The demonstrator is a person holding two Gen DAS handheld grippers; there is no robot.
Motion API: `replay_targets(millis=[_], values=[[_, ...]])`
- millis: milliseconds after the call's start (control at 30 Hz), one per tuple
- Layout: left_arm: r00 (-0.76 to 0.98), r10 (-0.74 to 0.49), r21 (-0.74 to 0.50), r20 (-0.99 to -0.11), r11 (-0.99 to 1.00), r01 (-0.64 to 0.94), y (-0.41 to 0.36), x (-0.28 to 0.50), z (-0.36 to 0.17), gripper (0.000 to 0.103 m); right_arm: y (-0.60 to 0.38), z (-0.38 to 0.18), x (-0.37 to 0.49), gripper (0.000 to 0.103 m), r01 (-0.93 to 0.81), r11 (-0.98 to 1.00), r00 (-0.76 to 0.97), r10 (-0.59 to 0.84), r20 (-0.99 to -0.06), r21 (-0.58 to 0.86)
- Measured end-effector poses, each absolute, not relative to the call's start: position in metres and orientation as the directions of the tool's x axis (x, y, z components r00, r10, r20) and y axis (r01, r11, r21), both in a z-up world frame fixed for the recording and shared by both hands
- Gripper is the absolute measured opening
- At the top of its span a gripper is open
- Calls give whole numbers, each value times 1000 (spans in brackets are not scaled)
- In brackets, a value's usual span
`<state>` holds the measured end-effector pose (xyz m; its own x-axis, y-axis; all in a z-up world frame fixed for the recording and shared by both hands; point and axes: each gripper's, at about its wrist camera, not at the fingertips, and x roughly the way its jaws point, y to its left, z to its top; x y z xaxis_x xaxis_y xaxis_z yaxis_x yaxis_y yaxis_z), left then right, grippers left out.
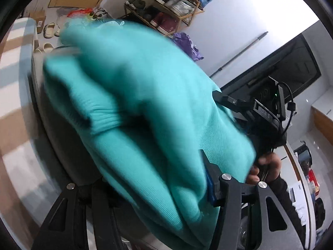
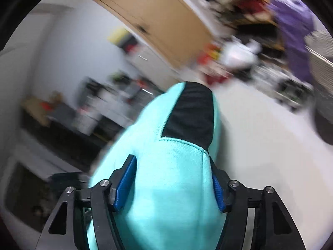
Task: Fold large clothes
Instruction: 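Carry the hoodie bundle onto the grey bench and open both tools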
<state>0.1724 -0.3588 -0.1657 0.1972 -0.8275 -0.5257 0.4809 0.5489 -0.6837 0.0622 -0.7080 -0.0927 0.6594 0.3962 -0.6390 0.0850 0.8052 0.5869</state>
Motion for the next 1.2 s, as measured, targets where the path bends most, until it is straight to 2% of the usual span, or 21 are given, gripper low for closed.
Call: replay_targets(millis=[133,233,333,467,500,600,633,700,800,933,1000,1067,1100,1133,1200], values=[[192,-793,-603,-579,574,554,-325,160,-161,54,-712,-80,32,67,100,873,674,293,-678,477],[299,-748,-503,-592,633,588,-286,156,-139,54,-704,-45,1,69,110,922,730,179,-659,372],[476,-689,-329,-547,699,635,-262,148,-98,54,-676,-11,-22,69,-18,925,769,256,-586,381],[526,-690,-233,-498,690,685,-291,173,-51,58,-612,-14,-23,69,-161,924,703,354,-617,347],[527,-688,-230,-499,691,685,-308,179,-47,58,-605,-24,-23,67,-167,926,671,358,-649,339],[415,-650,-223,-637,671,707,-345,202,-69,58,-591,-75,-9,64,-101,939,578,324,-749,328],[401,-580,-201,-710,712,673,-356,214,-88,58,-590,-88,-8,61,-78,943,565,308,-765,323],[322,-544,-264,-775,741,618,-355,230,-121,58,-595,-110,-9,61,-64,925,561,343,-753,373],[321,-609,-352,-725,729,588,-334,233,-141,59,-588,-116,-14,61,-71,934,586,324,-743,351],[295,-642,-389,-707,703,596,-314,233,-139,59,-587,-118,-12,59,-66,932,602,322,-730,357],[300,-637,-379,-711,705,600,-318,224,-123,57,-595,-108,-16,59,-36,904,613,356,-705,425],[300,-679,-399,-670,670,626,-311,218,-107,57,-598,-94,-34,59,-57,830,627,462,-627,554],[285,-699,-407,-655,645,646,-332,213,-95,58,-598,-89,-41,59,-97,790,621,523,-583,606],[260,-709,-397,-655,616,680,-334,206,-94,58,-593,-87,-46,59,-128,764,612,563,-556,633],[287,-622,-285,-728,656,699,-356,210,-109,58,-577,-92,-50,59,-136,781,606,553,-572,610]])
